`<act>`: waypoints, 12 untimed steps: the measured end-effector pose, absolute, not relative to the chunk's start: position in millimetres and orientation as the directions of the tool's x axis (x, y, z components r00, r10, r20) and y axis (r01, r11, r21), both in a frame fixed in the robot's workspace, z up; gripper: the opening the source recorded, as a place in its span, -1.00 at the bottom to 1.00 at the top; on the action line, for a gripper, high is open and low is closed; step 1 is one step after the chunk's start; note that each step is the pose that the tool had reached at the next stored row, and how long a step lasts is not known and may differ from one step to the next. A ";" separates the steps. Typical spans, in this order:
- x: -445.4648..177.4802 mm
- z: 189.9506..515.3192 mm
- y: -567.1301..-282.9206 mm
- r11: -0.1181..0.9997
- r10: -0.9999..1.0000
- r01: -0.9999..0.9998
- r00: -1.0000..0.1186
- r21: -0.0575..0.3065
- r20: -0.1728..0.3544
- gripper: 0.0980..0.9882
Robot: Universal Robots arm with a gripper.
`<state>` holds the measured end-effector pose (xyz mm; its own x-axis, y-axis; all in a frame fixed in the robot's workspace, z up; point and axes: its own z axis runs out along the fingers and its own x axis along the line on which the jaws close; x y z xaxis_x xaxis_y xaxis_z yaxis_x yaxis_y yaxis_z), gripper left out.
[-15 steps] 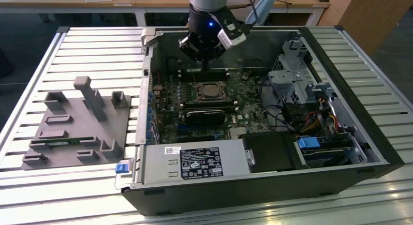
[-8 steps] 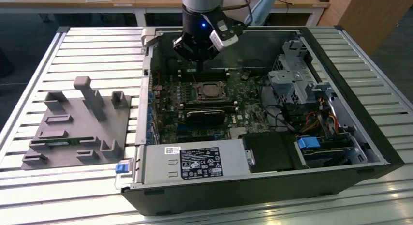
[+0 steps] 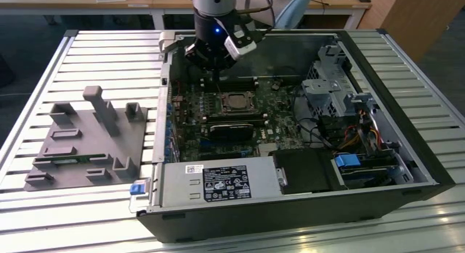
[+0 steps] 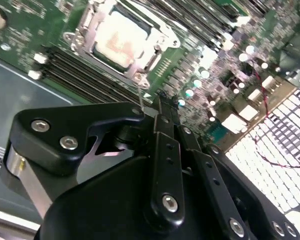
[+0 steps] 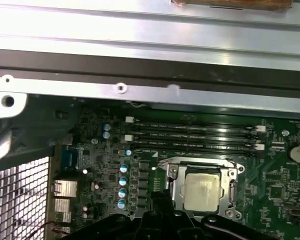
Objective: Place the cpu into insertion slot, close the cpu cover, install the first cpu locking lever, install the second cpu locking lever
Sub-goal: 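Install the first cpu locking lever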
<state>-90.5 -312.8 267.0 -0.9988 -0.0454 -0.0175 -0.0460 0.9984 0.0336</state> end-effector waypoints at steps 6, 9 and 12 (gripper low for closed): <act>-93.0 266.3 -312.8 0.998 -0.045 -0.046 -0.999 0.034 -0.017 -0.98; -93.0 266.3 -312.8 0.998 -0.045 -0.046 -0.999 0.034 -0.018 -0.98; -93.1 266.3 -312.8 0.998 -0.045 -0.046 -0.999 0.034 -0.017 -0.98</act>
<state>-93.1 -312.8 266.3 -0.9988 -0.0454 -0.0175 -0.0459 0.9984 0.0335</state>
